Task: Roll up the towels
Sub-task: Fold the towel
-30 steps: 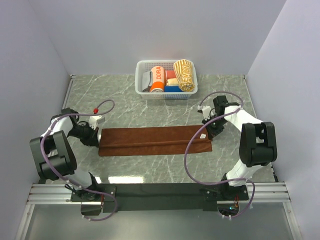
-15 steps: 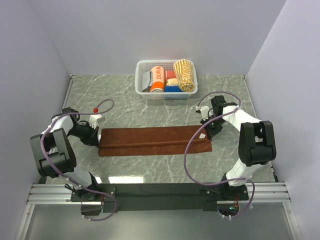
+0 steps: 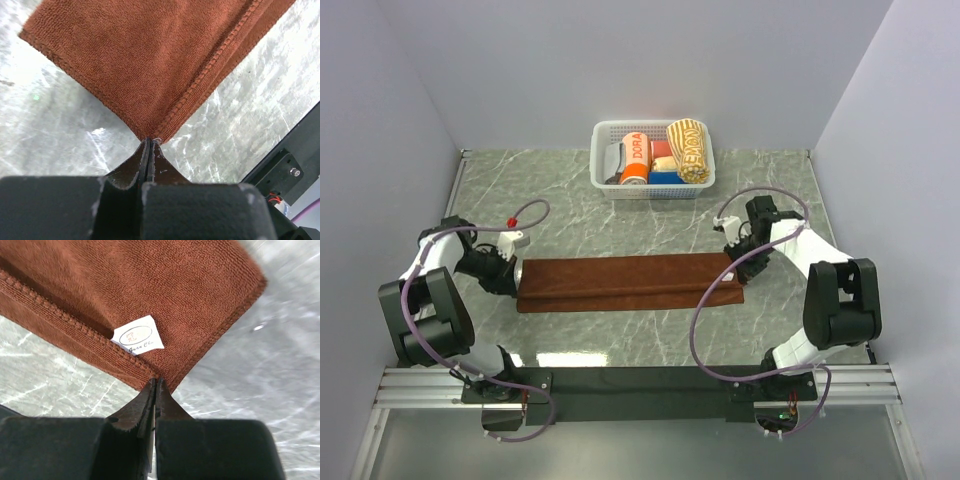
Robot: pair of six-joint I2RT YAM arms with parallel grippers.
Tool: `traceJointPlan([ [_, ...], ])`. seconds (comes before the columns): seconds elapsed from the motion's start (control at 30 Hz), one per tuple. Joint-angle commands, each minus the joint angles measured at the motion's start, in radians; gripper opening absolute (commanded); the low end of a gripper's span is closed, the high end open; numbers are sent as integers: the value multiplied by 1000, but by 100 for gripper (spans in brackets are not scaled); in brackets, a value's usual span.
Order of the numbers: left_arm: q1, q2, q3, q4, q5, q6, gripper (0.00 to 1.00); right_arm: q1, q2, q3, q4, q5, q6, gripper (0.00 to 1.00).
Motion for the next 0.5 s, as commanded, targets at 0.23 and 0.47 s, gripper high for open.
traceJointPlan([
  [0.23, 6, 31, -47, 39, -26, 25, 1, 16, 32, -40, 38, 13, -3, 0],
  [0.47, 7, 30, -26, 16, -19, 32, 1, 13, 13, -31, 24, 23, -11, 0],
])
